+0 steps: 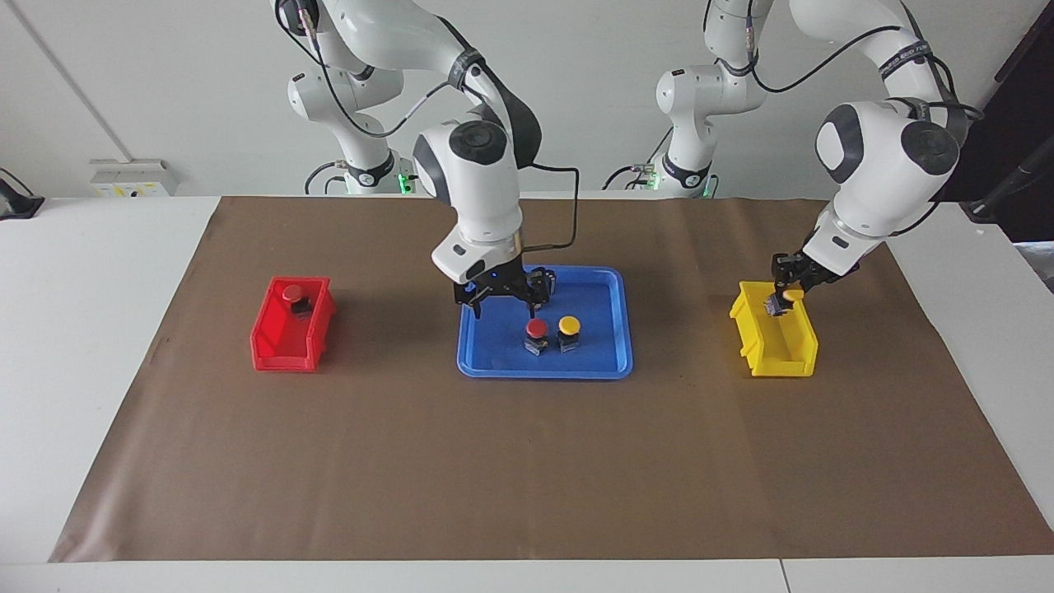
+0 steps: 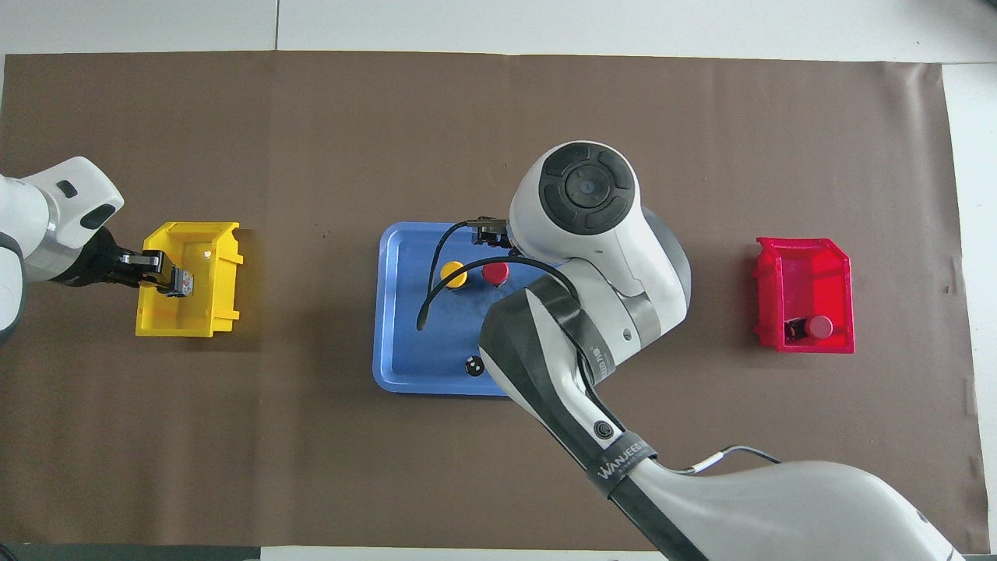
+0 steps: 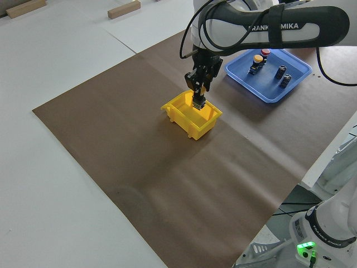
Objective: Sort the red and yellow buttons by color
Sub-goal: 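Carry the yellow button with the left gripper while the right gripper reaches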
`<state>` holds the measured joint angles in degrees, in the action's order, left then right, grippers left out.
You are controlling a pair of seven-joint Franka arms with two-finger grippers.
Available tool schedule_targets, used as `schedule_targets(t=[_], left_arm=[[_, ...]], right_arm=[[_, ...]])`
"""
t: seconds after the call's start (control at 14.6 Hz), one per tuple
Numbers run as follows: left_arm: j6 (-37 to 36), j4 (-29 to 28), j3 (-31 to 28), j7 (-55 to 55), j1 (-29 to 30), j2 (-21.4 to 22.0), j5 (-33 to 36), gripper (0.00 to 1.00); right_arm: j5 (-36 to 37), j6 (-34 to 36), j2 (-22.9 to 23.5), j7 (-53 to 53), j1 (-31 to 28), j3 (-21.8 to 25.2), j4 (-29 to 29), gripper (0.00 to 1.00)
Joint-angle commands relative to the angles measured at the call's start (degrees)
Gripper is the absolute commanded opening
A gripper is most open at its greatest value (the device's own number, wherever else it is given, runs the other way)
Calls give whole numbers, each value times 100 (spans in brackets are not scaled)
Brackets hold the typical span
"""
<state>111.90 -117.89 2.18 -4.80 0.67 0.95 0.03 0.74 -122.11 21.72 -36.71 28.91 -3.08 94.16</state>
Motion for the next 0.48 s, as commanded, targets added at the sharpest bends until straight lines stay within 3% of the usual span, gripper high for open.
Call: schedule_targets(t=[0.0,0.27,0.34,0.41], left_arm=[[655,-706,63,-223,153,248,94,2],[1281,-1069,63,-100,100,108,94,3],[1316,-1078,63,-117,109,81,94,5],[1334,-1078,63,-144,135,29,94,15]], right_arm=[[58,-181,138,-291,192,27,-12,99],[286,-479,201,-320,299,27,435,93],[286,-489,183,-311,299,27,488,91],[295,-497,183,-311,299,27,506,90]])
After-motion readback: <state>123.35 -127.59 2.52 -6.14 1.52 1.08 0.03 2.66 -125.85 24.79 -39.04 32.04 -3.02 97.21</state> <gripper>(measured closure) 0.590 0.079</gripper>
